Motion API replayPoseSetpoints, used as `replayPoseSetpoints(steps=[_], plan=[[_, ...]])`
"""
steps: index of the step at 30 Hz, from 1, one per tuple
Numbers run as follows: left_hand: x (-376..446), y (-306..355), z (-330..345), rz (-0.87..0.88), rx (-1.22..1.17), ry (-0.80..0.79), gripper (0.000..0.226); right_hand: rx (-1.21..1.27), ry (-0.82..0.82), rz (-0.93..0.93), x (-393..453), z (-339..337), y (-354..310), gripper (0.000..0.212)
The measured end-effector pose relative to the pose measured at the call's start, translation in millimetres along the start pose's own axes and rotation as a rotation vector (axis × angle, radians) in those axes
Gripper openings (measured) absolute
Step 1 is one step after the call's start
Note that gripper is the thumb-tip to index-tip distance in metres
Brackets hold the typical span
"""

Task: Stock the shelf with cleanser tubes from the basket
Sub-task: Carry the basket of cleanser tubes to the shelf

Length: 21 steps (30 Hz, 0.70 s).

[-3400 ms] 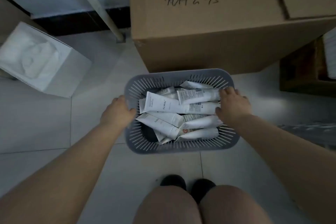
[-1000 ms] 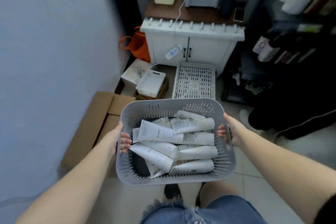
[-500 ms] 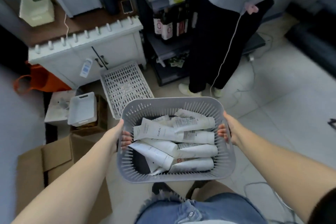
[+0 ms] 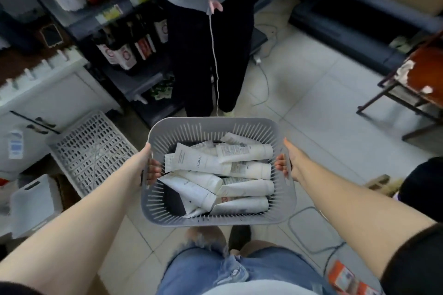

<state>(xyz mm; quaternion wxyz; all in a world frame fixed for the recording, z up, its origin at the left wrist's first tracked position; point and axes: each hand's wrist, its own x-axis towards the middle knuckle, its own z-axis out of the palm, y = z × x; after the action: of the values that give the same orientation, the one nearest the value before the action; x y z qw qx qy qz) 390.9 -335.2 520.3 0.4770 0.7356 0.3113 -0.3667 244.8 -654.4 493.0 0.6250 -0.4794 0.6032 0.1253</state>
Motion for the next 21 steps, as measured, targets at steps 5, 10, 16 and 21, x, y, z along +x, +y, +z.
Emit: replayPoseSetpoints(steps=[5,10,16,21], plan=[[15.0,53.0,61.2,-0.033,0.084,-0.17,0.061,0.129,0.066,0.046,19.5,-48.0,-17.7,0.057],[34.9,113.7,134.1,0.006,0.318,-0.253,0.065,0.266,0.149,0.085,39.0,-90.3,-35.7,0.055],[48.1,179.6,234.8,0.037,0.487,-0.311,0.066,0.395,0.278,0.117,61.6,-143.0,-65.5,0.053],[43.8,224.8,316.9,0.055,0.562,-0.395,0.065,0.492,0.36,0.139,83.6,-191.1,-94.3,0.057]])
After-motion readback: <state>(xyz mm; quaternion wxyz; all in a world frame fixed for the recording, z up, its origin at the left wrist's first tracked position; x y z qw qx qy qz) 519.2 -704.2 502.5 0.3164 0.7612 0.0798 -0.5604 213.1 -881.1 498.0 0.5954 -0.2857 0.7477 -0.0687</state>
